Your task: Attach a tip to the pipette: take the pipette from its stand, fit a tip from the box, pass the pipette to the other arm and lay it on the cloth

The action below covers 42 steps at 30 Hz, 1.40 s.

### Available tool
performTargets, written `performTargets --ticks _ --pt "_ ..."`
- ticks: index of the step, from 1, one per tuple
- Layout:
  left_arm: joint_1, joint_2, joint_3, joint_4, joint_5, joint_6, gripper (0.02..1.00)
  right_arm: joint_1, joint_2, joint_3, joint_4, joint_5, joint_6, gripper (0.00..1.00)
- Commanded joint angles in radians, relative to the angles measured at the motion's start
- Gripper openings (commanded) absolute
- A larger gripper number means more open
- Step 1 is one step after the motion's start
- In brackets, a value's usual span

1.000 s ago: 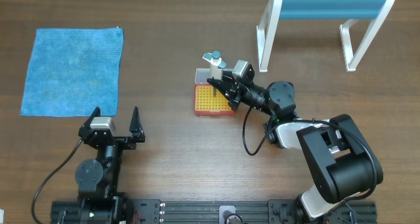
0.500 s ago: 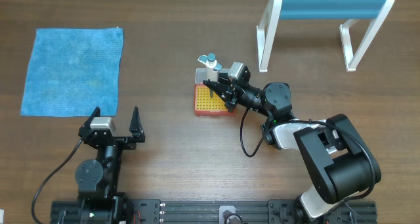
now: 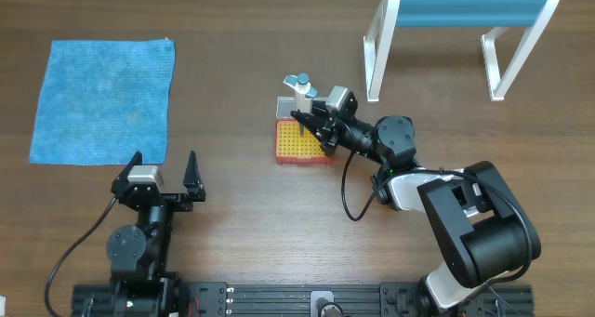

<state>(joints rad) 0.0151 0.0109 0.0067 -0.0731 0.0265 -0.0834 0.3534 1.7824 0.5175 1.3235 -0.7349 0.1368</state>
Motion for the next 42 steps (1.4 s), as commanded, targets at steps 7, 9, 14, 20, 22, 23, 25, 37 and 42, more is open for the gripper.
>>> performTargets --ticks 7,9,14,20,22,23,25,37,42 --pt "-0.005 -0.008 -0.001 -0.006 0.011 0.01 0.998 -0.005 0.0 0.018 -0.039 0.01 -0.014 0.077" --pt "-0.005 -0.008 -0.001 -0.006 0.011 0.01 0.998 -0.005 0.0 0.017 -0.047 0.009 -0.014 0.077" --pt "-0.005 -0.008 -0.001 -0.006 0.011 0.01 0.998 -0.005 0.0 0.017 -0.047 0.009 -0.014 0.077" --pt "-0.005 -0.008 -0.001 -0.006 0.011 0.01 0.998 -0.005 0.0 0.017 -0.016 0.009 -0.014 0.077" --pt "-0.005 -0.008 -0.001 -0.006 0.011 0.01 0.998 -0.005 -0.002 0.017 -0.008 0.009 -0.014 0.077" --pt "-0.005 -0.008 -0.001 -0.006 0.011 0.01 0.998 -0.005 -0.006 0.017 -0.008 0.008 -0.014 0.077" --pt "-0.005 -0.008 -0.001 -0.006 0.011 0.01 0.998 -0.006 -0.016 0.017 -0.009 0.009 -0.014 0.077" --pt "-0.005 -0.008 -0.001 -0.006 0.011 0.01 1.0 -0.023 -0.018 0.017 -0.043 -0.04 -0.014 0.077" --pt "-0.005 -0.008 -0.001 -0.006 0.011 0.01 0.998 -0.023 -0.034 0.017 -0.042 -0.041 -0.014 0.077"
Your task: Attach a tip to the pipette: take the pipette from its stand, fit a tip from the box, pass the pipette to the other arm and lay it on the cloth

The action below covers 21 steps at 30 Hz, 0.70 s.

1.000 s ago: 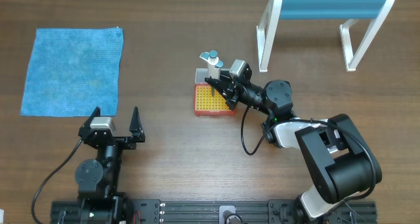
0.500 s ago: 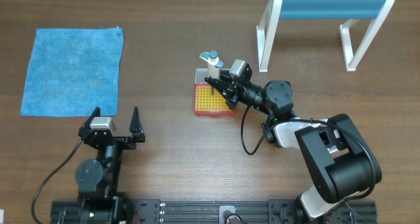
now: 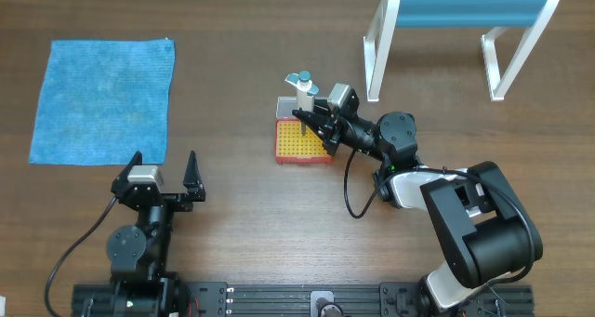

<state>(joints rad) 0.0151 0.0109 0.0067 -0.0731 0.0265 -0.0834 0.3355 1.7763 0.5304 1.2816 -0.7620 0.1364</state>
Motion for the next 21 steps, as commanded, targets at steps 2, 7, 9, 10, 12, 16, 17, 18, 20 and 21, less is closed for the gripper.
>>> performTargets --ticks 2,7,9,10,12,16,17,18,20,21 --pt "-0.005 -0.008 -0.001 -0.006 0.011 0.01 0.998 -0.005 -0.039 0.004 0.0 -0.014 -0.013 0.077" --pt "-0.005 -0.008 -0.001 -0.006 0.011 0.01 0.996 -0.005 -0.045 0.004 0.007 -0.019 0.002 0.077" --pt "-0.005 -0.008 -0.001 -0.006 0.011 0.01 0.998 -0.005 -0.045 0.004 0.006 -0.039 0.002 0.077" --pt "-0.005 -0.008 -0.001 -0.006 0.011 0.01 0.998 -0.004 -0.045 0.004 0.006 -0.043 0.002 0.075" --pt "-0.005 -0.008 -0.001 -0.006 0.011 0.01 0.998 -0.003 -0.045 0.004 0.006 -0.043 0.002 0.077" --pt "-0.005 -0.008 -0.001 -0.006 0.011 0.01 0.998 0.005 -0.045 0.004 -0.025 -0.043 0.001 0.077" --pt "-0.005 -0.008 -0.001 -0.006 0.011 0.01 0.996 0.005 -0.045 0.004 -0.025 -0.043 0.0 0.077" --pt "-0.005 -0.008 -0.001 -0.006 0.011 0.01 0.998 0.005 -0.045 0.004 -0.024 -0.038 -0.011 0.077" --pt "-0.005 -0.008 -0.001 -0.006 0.011 0.01 0.998 0.005 -0.045 0.004 -0.024 -0.032 -0.015 0.077" --pt "-0.005 -0.008 -0.001 -0.006 0.011 0.01 0.998 0.005 -0.045 0.004 -0.024 -0.032 -0.014 0.077"
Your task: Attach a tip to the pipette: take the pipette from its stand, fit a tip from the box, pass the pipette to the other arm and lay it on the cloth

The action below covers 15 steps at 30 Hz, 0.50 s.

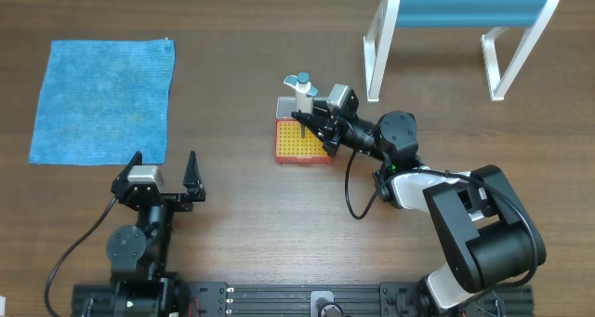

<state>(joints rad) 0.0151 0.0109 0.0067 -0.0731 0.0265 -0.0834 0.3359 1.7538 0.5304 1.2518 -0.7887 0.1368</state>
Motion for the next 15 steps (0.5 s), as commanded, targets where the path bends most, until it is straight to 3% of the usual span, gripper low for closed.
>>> performTargets --ticks 1,15 --pt "-0.005 -0.008 -0.001 -0.006 0.011 0.01 1.0 0.005 -0.022 0.004 0.006 -0.006 -0.015 0.066" --pt "-0.005 -0.008 -0.001 -0.006 0.011 0.01 0.998 0.006 -0.022 0.009 0.013 0.021 -0.018 0.077"
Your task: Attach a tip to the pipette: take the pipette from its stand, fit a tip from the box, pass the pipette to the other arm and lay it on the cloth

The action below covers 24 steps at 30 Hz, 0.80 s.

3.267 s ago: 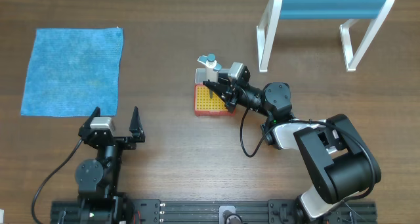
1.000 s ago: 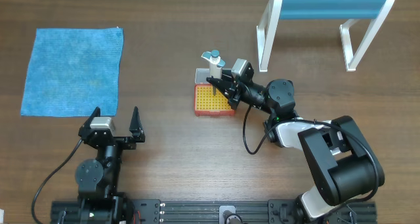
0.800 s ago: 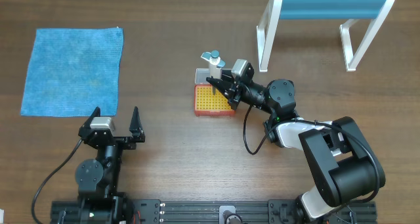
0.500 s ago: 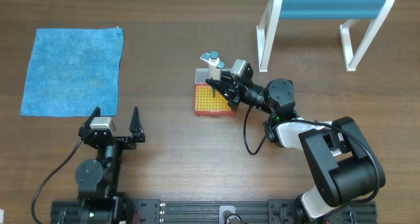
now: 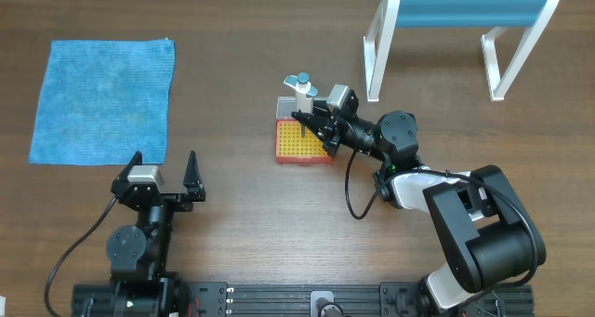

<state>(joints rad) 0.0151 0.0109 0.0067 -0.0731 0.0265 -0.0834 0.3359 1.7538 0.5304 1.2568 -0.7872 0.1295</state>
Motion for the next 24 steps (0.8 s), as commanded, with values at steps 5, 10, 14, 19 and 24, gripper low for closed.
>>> performTargets --ticks 5,10,14,19,24 --pt "-0.005 -0.008 -0.001 -0.006 0.011 0.01 0.998 0.017 -0.02 0.009 0.008 0.02 -0.011 0.077" --pt "-0.005 -0.008 -0.001 -0.006 0.011 0.01 0.998 0.022 -0.009 0.009 0.009 0.02 -0.012 0.077" --pt "-0.005 -0.008 -0.001 -0.006 0.011 0.01 0.998 0.021 -0.009 0.01 0.009 0.025 -0.037 0.077" --pt "-0.005 -0.008 -0.001 -0.006 0.011 0.01 0.996 0.021 -0.009 0.011 0.008 0.042 -0.037 0.082" --pt "-0.005 -0.008 -0.001 -0.006 0.011 0.01 0.998 0.021 -0.009 0.011 0.007 0.043 -0.038 0.077"
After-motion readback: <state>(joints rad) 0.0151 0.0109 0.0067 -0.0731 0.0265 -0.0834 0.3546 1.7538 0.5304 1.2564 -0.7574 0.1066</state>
